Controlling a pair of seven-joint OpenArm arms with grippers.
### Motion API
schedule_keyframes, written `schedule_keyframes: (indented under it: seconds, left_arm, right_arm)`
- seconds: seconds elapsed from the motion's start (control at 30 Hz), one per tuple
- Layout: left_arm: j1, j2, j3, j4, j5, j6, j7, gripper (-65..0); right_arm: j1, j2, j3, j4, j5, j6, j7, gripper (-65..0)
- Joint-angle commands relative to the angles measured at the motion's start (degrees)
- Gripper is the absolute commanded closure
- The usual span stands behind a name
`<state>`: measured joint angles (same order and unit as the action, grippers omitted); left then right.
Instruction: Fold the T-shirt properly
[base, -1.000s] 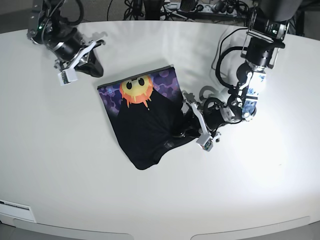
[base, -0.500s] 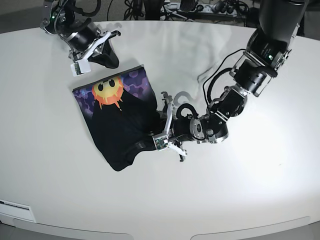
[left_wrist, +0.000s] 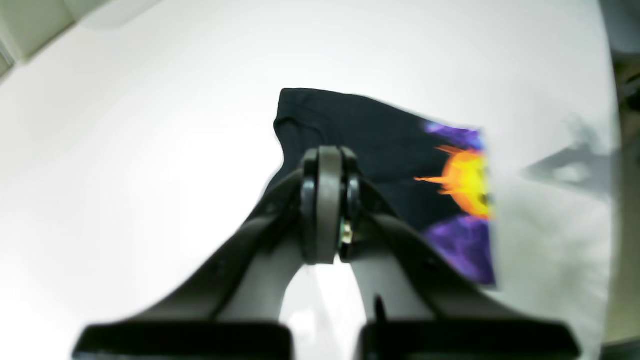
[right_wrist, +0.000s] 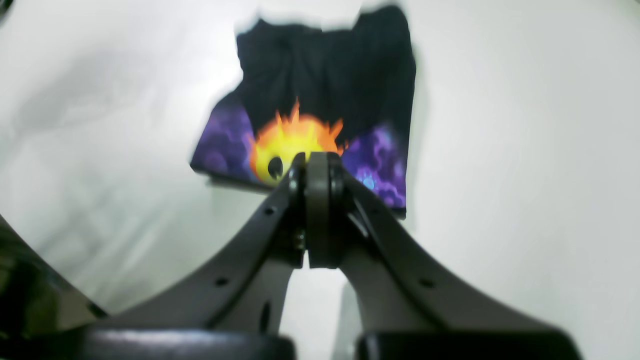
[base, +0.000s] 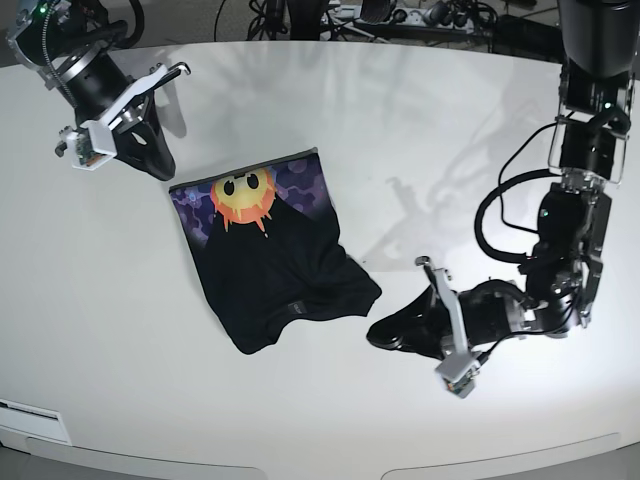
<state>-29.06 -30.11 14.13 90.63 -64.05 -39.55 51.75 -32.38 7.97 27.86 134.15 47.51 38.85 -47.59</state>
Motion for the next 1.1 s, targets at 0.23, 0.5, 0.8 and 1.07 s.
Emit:
schedule_keyframes:
  seconds: [0.23,0.5,0.8,1.07]
  left_arm:
    - [24.7,-10.4,-16.7,17.6,-12.8,-0.4,6.5,0.0]
    - [53.0,-10.9,-35.5,36.3,-20.9,-0.4,15.7,0.0]
    - [82.5,-10.4,-46.9,43.2,-20.9,-0.4,19.3,0.0]
    - [101.1,-1.5,-46.8,43.0,-20.3,-0.4,22.3,0.0]
  right_arm:
    - [-8.8,0.4,10.6,0.9,11.6,0.1,-5.2,0.0]
    - [-20.6,0.3,18.6,0.9,24.8,0.2,-14.4,0.0]
    - [-31.7,0.3,21.7,0.9,32.0,0.5,-25.4,0.0]
    - [-41.8,0.4,19.1,-1.0,28.6,1.1,-27.1,0.0]
